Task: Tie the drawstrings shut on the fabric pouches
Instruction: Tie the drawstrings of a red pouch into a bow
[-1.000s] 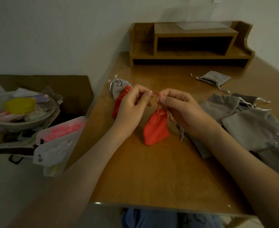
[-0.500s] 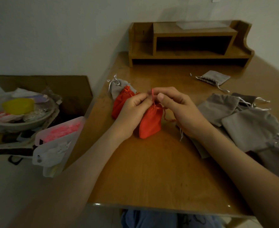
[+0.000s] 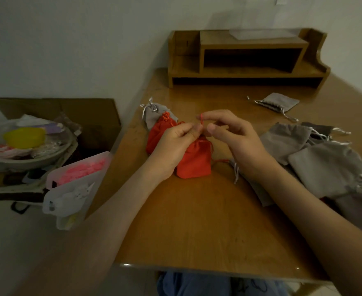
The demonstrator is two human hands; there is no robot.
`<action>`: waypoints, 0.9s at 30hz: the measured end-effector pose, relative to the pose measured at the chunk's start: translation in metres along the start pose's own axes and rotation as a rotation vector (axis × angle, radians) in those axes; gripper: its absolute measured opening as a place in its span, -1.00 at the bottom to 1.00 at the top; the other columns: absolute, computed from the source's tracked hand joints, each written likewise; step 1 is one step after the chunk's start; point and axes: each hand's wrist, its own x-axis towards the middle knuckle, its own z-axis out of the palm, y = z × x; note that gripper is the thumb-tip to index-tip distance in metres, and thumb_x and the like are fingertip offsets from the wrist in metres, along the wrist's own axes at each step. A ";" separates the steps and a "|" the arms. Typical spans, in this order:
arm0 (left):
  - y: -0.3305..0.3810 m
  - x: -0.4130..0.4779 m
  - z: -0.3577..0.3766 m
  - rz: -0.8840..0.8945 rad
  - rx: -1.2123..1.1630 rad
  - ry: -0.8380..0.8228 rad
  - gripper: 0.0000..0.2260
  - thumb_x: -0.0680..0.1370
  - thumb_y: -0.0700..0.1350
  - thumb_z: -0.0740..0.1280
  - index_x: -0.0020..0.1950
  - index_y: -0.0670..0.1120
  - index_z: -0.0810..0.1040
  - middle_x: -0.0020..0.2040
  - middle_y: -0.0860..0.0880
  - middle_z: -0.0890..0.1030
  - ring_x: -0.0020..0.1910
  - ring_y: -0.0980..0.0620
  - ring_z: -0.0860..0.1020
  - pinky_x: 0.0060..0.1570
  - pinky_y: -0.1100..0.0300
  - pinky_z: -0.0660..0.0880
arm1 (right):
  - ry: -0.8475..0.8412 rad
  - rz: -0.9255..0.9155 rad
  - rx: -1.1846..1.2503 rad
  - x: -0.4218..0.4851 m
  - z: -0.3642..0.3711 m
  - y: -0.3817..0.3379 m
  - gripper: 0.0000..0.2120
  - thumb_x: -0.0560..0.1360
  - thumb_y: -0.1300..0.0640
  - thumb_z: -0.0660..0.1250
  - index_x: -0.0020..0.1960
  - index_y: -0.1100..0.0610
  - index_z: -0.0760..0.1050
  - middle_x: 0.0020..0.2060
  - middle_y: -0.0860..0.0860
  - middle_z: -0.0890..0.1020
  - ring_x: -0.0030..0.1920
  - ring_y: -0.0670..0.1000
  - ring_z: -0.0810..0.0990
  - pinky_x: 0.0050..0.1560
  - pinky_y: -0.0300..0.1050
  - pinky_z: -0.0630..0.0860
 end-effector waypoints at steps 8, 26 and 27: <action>-0.003 0.000 0.000 0.228 0.422 -0.008 -0.80 0.62 -0.14 0.23 -0.11 0.07 0.60 -0.12 0.10 0.62 -0.04 0.15 0.57 0.04 0.25 0.45 | 0.083 0.086 0.154 0.003 0.001 0.001 -0.85 0.49 0.31 0.34 0.04 0.23 0.45 -0.20 0.05 0.55 -0.22 -0.10 0.54 -0.17 -0.26 0.48; 0.018 0.001 -0.022 -0.310 -0.327 -0.328 -0.73 0.39 -0.01 0.30 -0.07 -0.09 0.71 -0.17 0.01 0.62 -0.12 0.06 0.49 0.00 0.19 0.38 | -0.126 0.065 0.362 0.002 -0.008 0.002 -0.97 0.46 0.15 0.30 -0.14 0.10 0.49 -0.23 -0.01 0.42 -0.23 -0.13 0.47 -0.15 -0.28 0.43; 0.018 0.002 -0.023 -0.316 -0.324 -0.294 -0.76 0.41 0.00 0.31 -0.10 -0.07 0.71 -0.23 0.04 0.59 -0.20 0.11 0.47 -0.09 0.24 0.36 | -0.138 0.067 0.371 0.003 -0.008 0.002 -0.96 0.43 0.10 0.33 -0.16 0.06 0.53 -0.21 -0.01 0.43 -0.20 -0.11 0.47 -0.14 -0.26 0.43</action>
